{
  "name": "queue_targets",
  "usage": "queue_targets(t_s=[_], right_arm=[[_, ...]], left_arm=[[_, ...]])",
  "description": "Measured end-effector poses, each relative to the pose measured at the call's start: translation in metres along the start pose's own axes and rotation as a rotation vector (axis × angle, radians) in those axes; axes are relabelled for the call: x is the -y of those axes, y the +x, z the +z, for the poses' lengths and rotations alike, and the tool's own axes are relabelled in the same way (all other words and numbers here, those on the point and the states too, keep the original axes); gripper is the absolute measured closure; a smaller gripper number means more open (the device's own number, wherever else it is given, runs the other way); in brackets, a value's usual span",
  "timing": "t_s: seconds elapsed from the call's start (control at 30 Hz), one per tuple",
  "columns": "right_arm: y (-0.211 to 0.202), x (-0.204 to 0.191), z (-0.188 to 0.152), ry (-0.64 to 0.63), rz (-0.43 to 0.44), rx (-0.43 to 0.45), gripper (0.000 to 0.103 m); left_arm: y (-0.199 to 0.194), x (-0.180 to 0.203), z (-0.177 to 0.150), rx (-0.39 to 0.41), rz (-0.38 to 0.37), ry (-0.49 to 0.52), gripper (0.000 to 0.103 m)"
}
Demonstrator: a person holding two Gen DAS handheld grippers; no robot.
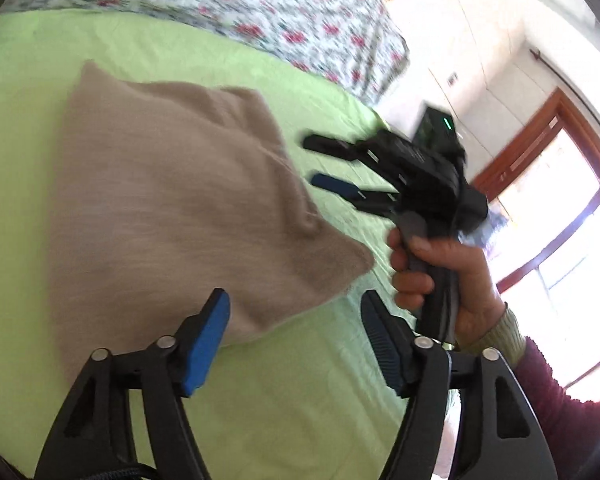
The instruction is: Fold small clothes
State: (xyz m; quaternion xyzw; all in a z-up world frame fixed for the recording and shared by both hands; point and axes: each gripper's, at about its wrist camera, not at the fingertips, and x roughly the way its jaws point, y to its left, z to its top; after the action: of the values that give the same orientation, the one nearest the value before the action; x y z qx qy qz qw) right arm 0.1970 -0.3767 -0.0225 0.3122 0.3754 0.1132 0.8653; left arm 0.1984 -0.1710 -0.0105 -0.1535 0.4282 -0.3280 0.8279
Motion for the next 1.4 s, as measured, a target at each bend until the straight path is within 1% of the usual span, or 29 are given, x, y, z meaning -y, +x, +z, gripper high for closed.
queue_targets(t_s=[0.07,0.13,0.23,0.37,0.47,0.63,0.73,0.8,0.9,0.97,1.03,1.07,1.13,1.17,1.2,1.27,1.3,1.33,1.4], right_arm=[[-0.005,-0.001,-0.004,0.002,0.000,-0.004,0.028],[-0.007,-0.003,-0.009,0.001,0.006,-0.010,0.026],[-0.007,-0.005,-0.014,0.004,0.004,-0.022,0.023],[-0.002,-0.006,-0.015,0.008,0.005,-0.036,0.021],[0.004,-0.007,-0.014,0.012,0.004,-0.050,0.021],[0.014,-0.009,-0.012,0.004,0.007,-0.067,0.020],[0.021,-0.009,-0.011,0.004,0.012,-0.081,0.020],[0.026,-0.009,-0.011,-0.003,0.013,-0.093,0.020],[0.036,-0.007,-0.011,-0.005,0.007,-0.107,0.020],[0.043,-0.002,-0.008,0.006,0.008,-0.118,0.020],[0.048,0.000,-0.006,0.006,0.029,-0.126,0.021],[0.052,0.001,-0.005,0.008,0.045,-0.134,0.023],[0.063,0.004,-0.006,0.029,0.073,-0.174,0.043],[0.065,0.005,-0.006,0.032,0.076,-0.178,0.046],[0.066,0.005,-0.007,0.032,0.079,-0.177,0.052],[0.064,0.003,-0.008,0.034,0.083,-0.170,0.058],[0.062,0.001,-0.008,0.034,0.084,-0.163,0.061],[0.059,-0.003,-0.009,0.027,0.082,-0.153,0.064],[0.054,-0.013,-0.012,0.008,0.085,-0.132,0.066]], left_arm=[[-0.020,-0.014,0.000,0.031,0.031,-0.024,0.029],[-0.028,-0.030,0.006,0.050,0.058,-0.054,0.026],[-0.036,-0.050,0.012,0.063,0.100,-0.098,0.026],[-0.032,-0.082,0.026,0.029,0.103,-0.187,0.025],[-0.030,-0.094,0.034,0.033,0.110,-0.211,0.025],[-0.023,-0.108,0.046,0.028,0.093,-0.238,0.024],[-0.015,-0.118,0.053,0.012,0.073,-0.276,0.024],[-0.008,-0.124,0.058,0.007,0.074,-0.288,0.023],[0.007,-0.136,0.064,-0.024,0.076,-0.306,0.023],[0.020,-0.144,0.069,-0.038,0.043,-0.326,0.023],[0.032,-0.149,0.071,-0.040,0.009,-0.336,0.022],[0.036,-0.151,0.072,-0.037,-0.005,-0.336,0.022],[0.042,-0.151,0.073,-0.027,-0.018,-0.326,0.027],[0.044,-0.150,0.074,-0.021,-0.017,-0.312,0.030],[0.045,-0.149,0.074,-0.014,-0.014,-0.297,0.035],[0.042,-0.148,0.072,0.003,-0.025,-0.283,0.043],[0.040,-0.147,0.072,0.010,-0.031,-0.278,0.049],[0.036,-0.146,0.072,0.016,-0.037,-0.274,0.054],[0.023,-0.143,0.071,0.030,-0.048,-0.273,0.056]])
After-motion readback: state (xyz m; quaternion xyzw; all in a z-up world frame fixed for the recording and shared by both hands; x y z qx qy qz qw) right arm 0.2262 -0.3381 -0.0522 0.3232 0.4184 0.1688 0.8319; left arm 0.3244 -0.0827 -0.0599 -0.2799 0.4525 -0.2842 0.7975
